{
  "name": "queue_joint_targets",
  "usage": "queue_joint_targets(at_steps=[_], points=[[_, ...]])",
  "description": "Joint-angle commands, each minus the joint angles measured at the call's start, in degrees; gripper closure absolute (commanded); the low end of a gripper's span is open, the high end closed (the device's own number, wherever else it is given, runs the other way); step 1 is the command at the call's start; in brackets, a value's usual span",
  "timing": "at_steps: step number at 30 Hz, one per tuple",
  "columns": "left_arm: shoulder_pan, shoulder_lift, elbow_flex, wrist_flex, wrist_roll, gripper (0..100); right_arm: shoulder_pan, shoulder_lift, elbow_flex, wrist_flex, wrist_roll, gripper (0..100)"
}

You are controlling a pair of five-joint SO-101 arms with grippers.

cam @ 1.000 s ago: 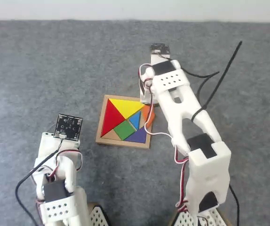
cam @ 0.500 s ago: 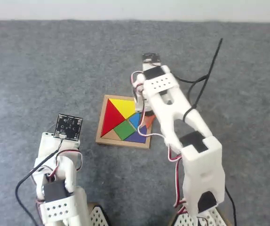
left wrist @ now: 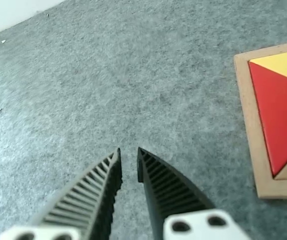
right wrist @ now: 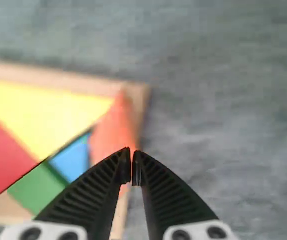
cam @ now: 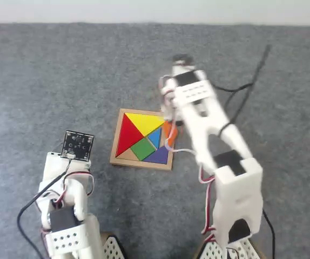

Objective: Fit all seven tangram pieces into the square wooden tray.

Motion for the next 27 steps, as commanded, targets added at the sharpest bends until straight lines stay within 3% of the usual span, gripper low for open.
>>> queue_joint_targets(at_steps=[1, 15, 24, 27], points=[[-0.62, -0.79, -0.75, -1.76, -0.53, 95, 3.56, -2.95, -2.73, 0.66, 0.70, 99.1], [-0.62, -0.79, -0.75, -1.85, -0.53, 95, -8.31, 4.35, -0.97, 0.22, 0.62, 99.1], [-0.62, -0.79, -0.75, -1.85, -0.53, 95, -0.75, -1.36, -3.87, 5.32, 0.70, 99.0], [-0.62, -0.79, -0.75, -1.85, -0.53, 95, -2.68, -5.67, -4.66, 5.14, 0.26, 99.0]])
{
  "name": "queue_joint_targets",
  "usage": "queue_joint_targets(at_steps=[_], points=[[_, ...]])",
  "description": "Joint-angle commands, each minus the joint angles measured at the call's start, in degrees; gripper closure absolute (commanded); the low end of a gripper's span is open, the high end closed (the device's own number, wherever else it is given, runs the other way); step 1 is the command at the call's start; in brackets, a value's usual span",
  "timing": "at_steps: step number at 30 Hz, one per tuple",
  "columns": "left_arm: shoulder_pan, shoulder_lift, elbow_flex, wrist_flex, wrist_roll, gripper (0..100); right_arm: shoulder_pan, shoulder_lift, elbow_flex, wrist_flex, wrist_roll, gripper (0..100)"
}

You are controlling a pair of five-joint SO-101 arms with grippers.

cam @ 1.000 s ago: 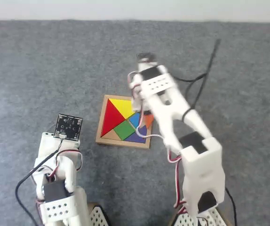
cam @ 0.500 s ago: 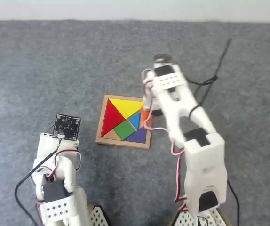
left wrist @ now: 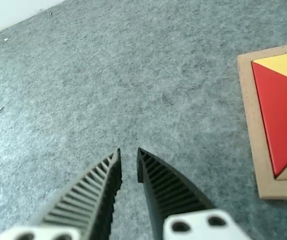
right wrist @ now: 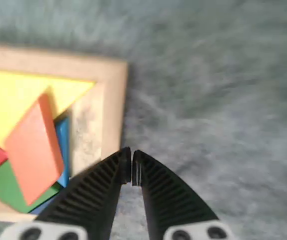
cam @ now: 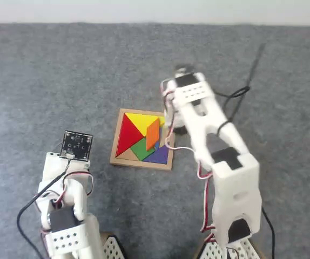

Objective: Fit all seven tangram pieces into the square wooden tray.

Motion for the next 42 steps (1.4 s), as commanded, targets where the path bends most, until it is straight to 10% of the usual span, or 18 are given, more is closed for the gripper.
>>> queue_joint_targets(at_steps=[1, 9, 42], points=[[-0.53, -0.79, -0.75, -1.85, -0.35, 95, -3.12, -8.31, -3.52, -0.40, 0.26, 99.0], [-0.70, -0.79, -0.84, -1.85, -0.26, 95, -13.23, -0.66, -3.43, -10.95, 0.18, 99.1], [-0.53, -0.79, -0.84, -1.67, -0.26, 95, -8.75, 2.86, -3.69, -8.48, 0.53, 99.1]])
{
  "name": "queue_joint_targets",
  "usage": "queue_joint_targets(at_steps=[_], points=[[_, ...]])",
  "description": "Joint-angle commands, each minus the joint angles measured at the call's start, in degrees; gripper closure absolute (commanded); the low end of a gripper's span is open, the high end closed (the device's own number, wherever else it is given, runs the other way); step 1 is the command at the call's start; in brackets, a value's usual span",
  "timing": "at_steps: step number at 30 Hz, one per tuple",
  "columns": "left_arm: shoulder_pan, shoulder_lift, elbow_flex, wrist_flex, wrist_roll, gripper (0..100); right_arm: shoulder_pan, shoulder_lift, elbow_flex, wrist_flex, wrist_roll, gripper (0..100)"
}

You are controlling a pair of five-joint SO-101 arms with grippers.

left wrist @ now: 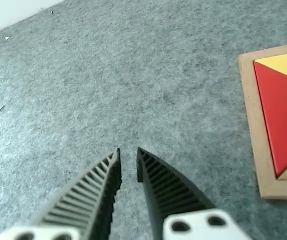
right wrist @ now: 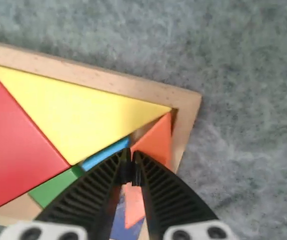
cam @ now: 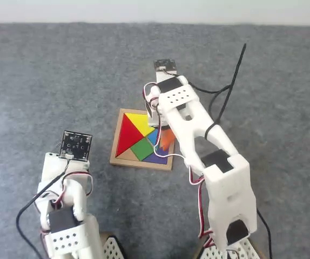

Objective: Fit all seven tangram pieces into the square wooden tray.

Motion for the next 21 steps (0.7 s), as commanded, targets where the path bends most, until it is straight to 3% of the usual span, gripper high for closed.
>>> queue_joint_targets(at_steps=[1, 14, 21], points=[[-0.18, -0.79, -0.84, -1.67, -0.26, 95, -2.42, -0.57, -2.29, -0.57, 0.53, 99.1], [-0.18, -0.79, -0.84, -1.67, -0.26, 95, 6.99, -15.52, -0.97, 10.15, 3.87, 99.1], [-0.18, -0.79, -0.84, -1.49, -0.26, 95, 1.63, -9.80, 9.67, 0.13, 3.87, 99.1]])
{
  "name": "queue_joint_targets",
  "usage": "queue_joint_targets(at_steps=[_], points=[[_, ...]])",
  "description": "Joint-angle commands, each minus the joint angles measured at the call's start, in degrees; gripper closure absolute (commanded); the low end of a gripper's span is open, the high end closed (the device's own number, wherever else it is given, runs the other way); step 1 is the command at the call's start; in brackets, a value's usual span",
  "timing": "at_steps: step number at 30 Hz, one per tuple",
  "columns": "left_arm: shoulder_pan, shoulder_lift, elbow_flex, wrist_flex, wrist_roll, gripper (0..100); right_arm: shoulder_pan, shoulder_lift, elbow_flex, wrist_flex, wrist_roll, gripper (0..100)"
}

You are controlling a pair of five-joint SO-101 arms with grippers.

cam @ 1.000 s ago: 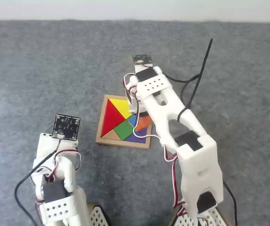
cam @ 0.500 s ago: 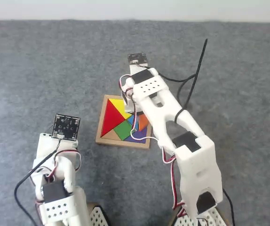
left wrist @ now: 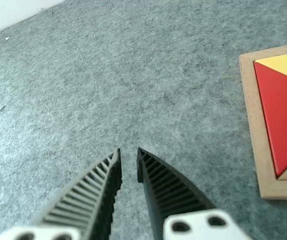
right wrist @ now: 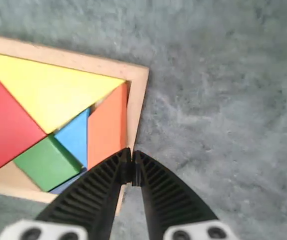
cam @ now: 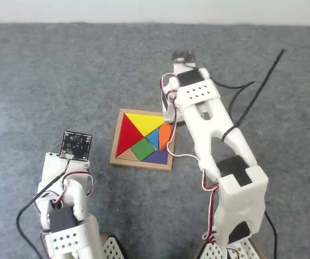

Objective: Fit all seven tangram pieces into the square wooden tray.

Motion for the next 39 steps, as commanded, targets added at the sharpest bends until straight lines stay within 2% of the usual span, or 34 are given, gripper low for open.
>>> queue_joint_targets(at_steps=[1, 4, 8, 15, 21, 25, 30, 34, 39], points=[[-0.18, -0.79, -0.84, -1.49, -0.26, 95, -3.82, 1.01, 2.81, -5.23, 0.79, 99.1], [-0.18, -0.79, -0.84, -1.49, -0.26, 95, -5.49, 3.38, 3.52, -9.01, 0.79, 99.1], [-0.18, -0.79, -0.84, -1.49, -0.26, 95, -4.00, 5.23, 3.08, -10.24, 0.88, 99.1], [-0.18, -0.79, -0.84, -1.76, -0.26, 95, 1.27, -6.73, -2.90, 5.32, 1.32, 99.1], [-0.18, -0.79, -1.01, -1.85, -0.18, 95, 10.77, -25.80, 0.26, 14.02, 8.70, 99.1], [1.05, -0.79, -2.24, -1.41, 2.55, 95, 15.69, -41.01, 16.70, 10.86, 16.09, 99.1], [1.58, -0.79, -2.51, -1.85, 5.19, 95, 22.29, -60.09, 48.79, -3.56, 21.80, 99.1], [5.10, -0.79, -1.10, -1.85, 5.80, 94, 27.12, -76.00, 70.15, -15.25, 28.92, 99.0], [5.71, -0.70, -0.40, -1.05, 6.33, 94, 28.35, -94.90, 87.65, -19.12, 30.15, 99.0]])
